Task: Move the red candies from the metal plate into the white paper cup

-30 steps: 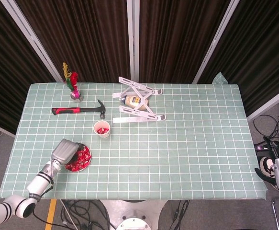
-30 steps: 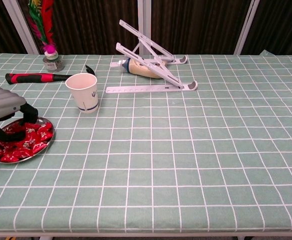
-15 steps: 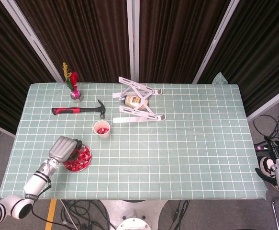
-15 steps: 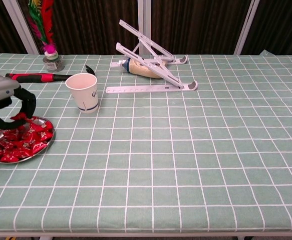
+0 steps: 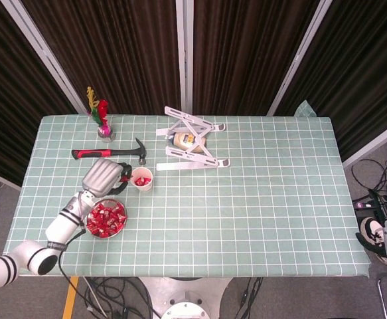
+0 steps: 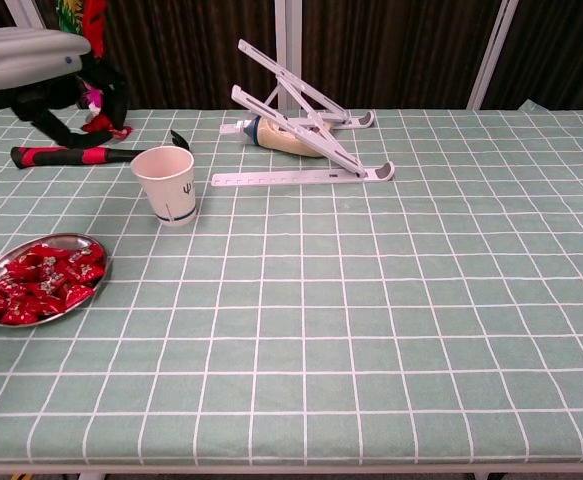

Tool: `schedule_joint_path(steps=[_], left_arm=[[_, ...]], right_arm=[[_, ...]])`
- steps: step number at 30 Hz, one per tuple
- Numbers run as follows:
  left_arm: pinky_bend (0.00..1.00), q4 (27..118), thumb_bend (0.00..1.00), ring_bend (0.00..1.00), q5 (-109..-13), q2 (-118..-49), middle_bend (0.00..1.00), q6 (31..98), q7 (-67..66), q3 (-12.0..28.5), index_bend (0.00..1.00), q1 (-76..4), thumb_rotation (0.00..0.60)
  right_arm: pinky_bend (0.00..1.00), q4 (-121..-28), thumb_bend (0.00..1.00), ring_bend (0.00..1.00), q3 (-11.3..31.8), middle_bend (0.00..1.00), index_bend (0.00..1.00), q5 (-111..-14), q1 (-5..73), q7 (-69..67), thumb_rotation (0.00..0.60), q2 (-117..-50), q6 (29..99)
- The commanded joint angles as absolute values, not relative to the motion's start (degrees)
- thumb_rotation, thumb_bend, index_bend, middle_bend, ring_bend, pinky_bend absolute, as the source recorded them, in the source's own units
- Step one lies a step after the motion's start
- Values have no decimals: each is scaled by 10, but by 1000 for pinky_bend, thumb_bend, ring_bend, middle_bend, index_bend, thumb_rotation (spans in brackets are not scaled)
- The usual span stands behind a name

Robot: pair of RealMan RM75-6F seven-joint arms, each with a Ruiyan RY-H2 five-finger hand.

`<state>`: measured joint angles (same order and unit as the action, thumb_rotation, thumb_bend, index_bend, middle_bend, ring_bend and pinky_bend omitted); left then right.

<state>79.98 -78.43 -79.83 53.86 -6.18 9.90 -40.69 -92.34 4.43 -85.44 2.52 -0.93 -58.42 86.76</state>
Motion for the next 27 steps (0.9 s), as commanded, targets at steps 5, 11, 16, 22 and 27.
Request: schedule_joint_path(steps=[5, 11, 16, 22, 27], left_arm=[[1000, 746, 520, 967, -748, -852, 710, 484, -69, 119, 655, -459, 600], [1000, 725, 489, 962, -725, -874, 652, 463, -80, 117, 584, -473, 600], [1000, 724, 436, 949, -711, -874, 547, 461, -108, 110, 502, -476, 600], [1000, 745, 303, 946, -698, -863, 485, 478, -120, 110, 410, -470, 600], [1000, 791, 286, 945, -705, -830, 482, 522, -121, 103, 409, -442, 600]], right_arm=[[418, -921, 101, 147, 45, 285, 84, -850, 23, -12, 600, -583, 869], [419, -917, 101, 146, 45, 285, 84, -846, 21, -16, 600, -584, 868], [420, -914, 101, 147, 46, 285, 84, -845, 21, -19, 600, -585, 868], [421, -914, 101, 147, 46, 285, 84, -847, 21, -20, 600, -586, 867], [421, -915, 101, 147, 46, 285, 84, -850, 22, -19, 600, -585, 869]])
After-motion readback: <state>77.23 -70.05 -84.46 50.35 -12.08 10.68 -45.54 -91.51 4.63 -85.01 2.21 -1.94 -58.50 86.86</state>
